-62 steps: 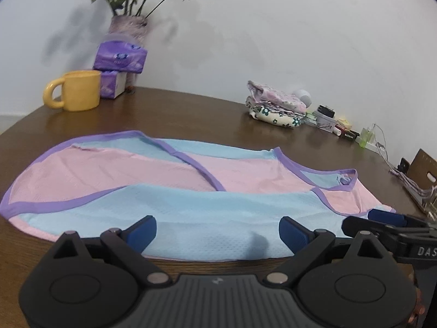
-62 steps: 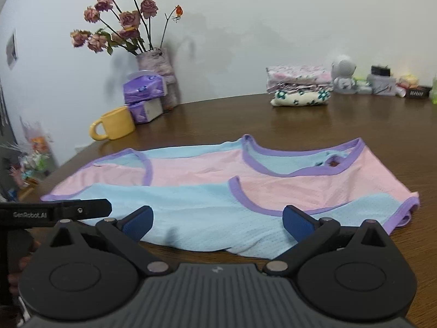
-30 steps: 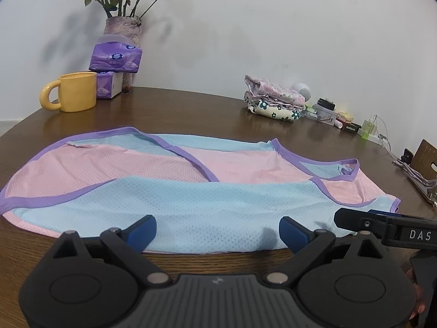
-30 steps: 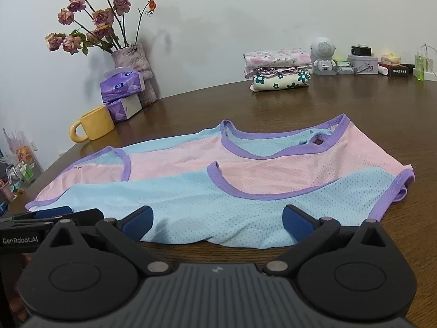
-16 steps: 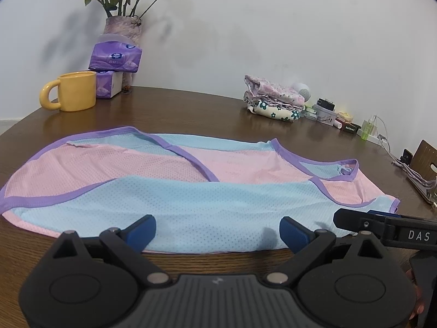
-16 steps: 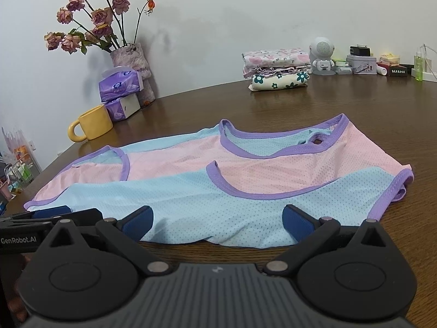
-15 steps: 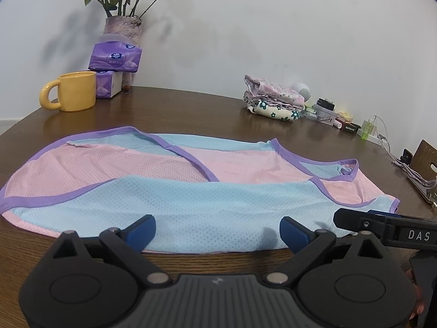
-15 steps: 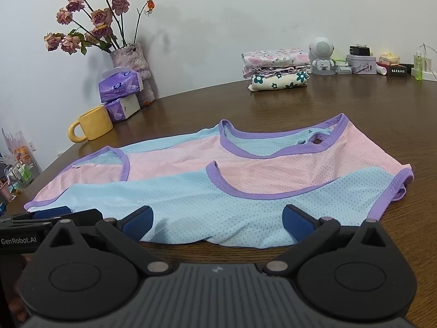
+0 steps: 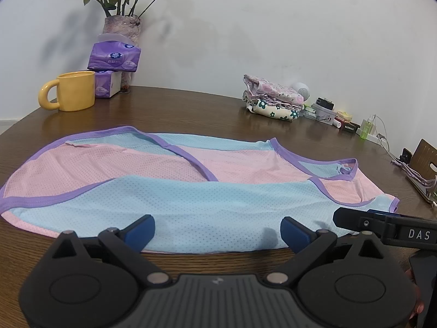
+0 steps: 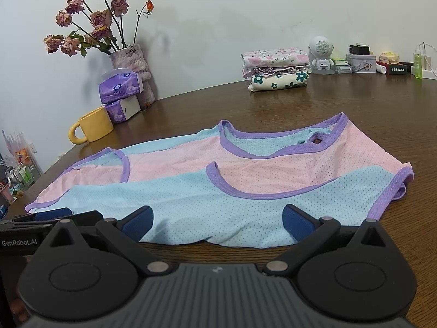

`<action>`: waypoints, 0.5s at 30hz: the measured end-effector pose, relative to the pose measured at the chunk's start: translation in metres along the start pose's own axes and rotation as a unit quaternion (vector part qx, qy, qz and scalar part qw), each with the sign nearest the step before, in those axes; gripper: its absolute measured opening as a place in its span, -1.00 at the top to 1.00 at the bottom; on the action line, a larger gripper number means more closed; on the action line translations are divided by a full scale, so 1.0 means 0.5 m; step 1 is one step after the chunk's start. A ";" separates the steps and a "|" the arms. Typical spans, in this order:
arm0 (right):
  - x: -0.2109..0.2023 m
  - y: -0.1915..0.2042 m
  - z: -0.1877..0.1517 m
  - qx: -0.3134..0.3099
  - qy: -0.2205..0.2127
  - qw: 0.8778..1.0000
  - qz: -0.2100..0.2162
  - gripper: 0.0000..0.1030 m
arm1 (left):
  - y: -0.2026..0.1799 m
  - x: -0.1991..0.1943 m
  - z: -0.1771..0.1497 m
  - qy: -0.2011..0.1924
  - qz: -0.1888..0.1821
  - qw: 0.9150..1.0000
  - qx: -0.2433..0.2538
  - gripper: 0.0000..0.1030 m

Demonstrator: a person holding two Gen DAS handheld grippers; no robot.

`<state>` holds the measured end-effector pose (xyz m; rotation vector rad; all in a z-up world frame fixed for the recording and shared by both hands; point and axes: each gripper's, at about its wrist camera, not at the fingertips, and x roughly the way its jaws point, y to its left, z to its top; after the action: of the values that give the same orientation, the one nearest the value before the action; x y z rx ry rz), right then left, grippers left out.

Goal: Fold clothes

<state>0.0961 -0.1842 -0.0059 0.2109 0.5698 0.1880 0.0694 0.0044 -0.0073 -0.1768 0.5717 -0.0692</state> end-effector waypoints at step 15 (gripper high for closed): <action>-0.006 -0.009 0.011 -0.001 0.017 0.999 0.035 -0.99 | 0.026 -0.007 0.026 0.024 -0.037 0.999 -0.015 -0.98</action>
<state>0.0971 -0.1901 -0.0008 0.2266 0.5961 0.2599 0.0740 0.0193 0.0030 -0.2262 0.6135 -0.1371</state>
